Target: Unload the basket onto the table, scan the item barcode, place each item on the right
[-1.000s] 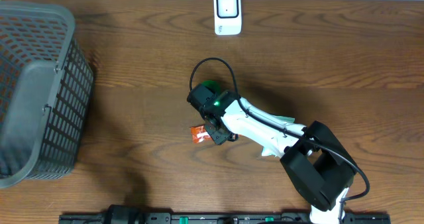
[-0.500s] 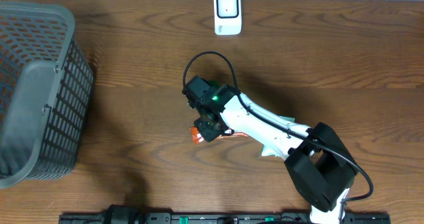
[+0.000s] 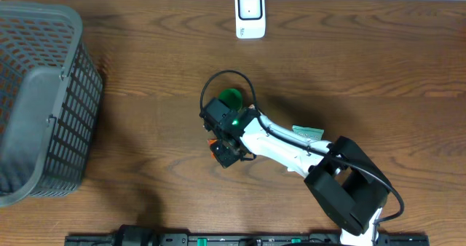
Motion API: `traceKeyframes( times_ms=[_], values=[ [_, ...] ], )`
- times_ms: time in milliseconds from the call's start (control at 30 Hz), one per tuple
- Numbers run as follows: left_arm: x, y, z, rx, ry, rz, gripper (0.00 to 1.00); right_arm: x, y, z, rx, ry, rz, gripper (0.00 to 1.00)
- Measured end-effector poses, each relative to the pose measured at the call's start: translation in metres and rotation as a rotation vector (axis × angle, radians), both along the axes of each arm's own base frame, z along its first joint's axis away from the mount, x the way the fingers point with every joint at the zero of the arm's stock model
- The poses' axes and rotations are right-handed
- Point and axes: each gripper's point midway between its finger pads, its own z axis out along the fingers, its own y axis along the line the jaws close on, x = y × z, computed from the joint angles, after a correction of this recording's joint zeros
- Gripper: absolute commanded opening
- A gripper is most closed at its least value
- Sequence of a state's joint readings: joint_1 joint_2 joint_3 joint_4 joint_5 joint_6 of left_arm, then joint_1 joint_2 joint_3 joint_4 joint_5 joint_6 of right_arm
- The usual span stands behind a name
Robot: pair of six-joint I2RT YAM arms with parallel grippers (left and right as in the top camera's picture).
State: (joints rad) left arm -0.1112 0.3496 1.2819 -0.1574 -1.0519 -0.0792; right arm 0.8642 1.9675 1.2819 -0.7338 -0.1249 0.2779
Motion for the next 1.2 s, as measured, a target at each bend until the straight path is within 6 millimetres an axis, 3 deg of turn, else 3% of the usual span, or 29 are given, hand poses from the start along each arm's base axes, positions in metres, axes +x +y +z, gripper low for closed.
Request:
traceKeyframes(
  times_ms=[267, 333, 500, 600, 700, 900, 1000, 1200],
  values=[
    [0.0, 0.0, 0.0, 0.0, 0.0, 0.0, 0.78, 0.0, 0.004, 0.01, 0.008, 0.013, -0.002, 0.01],
    [0.0, 0.0, 0.0, 0.0, 0.0, 0.0, 0.78, 0.004, 0.009, 0.025, 0.014, 0.011, 0.003, 0.01],
    [0.0, 0.0, 0.0, 0.0, 0.0, 0.0, 0.78, 0.027, 0.029, 0.087, 0.116, -0.117, 0.012, 0.01],
    [0.0, 0.0, 0.0, 0.0, 0.0, 0.0, 0.78, 0.037, 0.027, 0.105, 0.127, -0.191, 0.003, 0.01],
    [0.0, 0.0, 0.0, 0.0, 0.0, 0.0, 0.78, 0.043, 0.025, 0.096, 0.107, -0.22, -0.005, 0.01],
    [0.0, 0.0, 0.0, 0.0, 0.0, 0.0, 0.78, 0.034, 0.006, 0.029, -0.022, -0.145, -0.003, 0.01],
    [0.0, 0.0, 0.0, 0.0, 0.0, 0.0, 0.78, 0.029, 0.0, 0.007, -0.067, -0.11, 0.0, 0.01],
    [0.0, 0.0, 0.0, 0.0, 0.0, 0.0, 0.78, 0.029, 0.0, 0.004, -0.072, -0.106, -0.001, 0.01]
  ],
)
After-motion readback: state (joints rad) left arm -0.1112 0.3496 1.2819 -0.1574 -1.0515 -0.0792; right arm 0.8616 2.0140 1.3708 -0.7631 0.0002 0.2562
